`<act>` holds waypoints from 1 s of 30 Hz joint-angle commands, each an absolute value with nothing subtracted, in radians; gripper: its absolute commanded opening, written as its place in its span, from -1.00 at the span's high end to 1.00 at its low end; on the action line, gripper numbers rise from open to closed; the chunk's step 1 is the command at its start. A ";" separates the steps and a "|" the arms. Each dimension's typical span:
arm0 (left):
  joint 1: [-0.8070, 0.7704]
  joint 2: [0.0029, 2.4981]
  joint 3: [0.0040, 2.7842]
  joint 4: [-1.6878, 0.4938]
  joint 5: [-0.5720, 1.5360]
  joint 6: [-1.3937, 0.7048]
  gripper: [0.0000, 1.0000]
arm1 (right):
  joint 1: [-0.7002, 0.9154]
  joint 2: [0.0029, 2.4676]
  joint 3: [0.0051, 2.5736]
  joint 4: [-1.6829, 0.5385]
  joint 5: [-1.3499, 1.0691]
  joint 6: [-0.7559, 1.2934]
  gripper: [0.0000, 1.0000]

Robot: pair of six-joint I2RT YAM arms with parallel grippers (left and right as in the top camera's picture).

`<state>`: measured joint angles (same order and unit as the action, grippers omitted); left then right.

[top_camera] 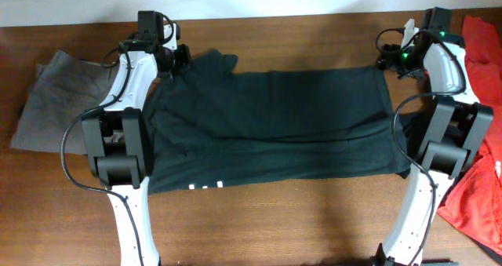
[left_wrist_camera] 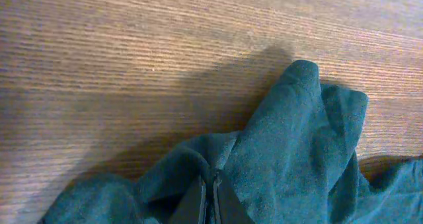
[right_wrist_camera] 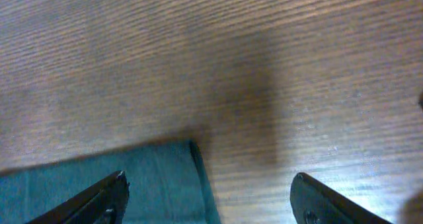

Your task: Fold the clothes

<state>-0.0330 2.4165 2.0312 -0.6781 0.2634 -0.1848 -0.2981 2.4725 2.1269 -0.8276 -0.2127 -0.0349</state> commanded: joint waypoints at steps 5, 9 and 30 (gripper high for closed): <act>-0.041 2.423 2.051 -0.690 0.253 -0.198 0.98 | -0.276 2.523 2.150 -0.810 -0.236 -0.045 -0.65; -0.043 2.423 2.051 -0.691 0.254 -0.198 0.98 | -0.272 2.527 2.150 -0.767 -0.236 -0.044 -0.64; -0.043 2.423 2.051 -0.691 0.253 -0.198 0.98 | -0.247 2.567 2.150 -0.732 -0.236 -0.026 -0.38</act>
<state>-0.0399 2.4165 2.0312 -0.6918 0.2569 -0.1848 -0.2573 2.5256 2.1376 -0.7277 -0.2276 -0.0319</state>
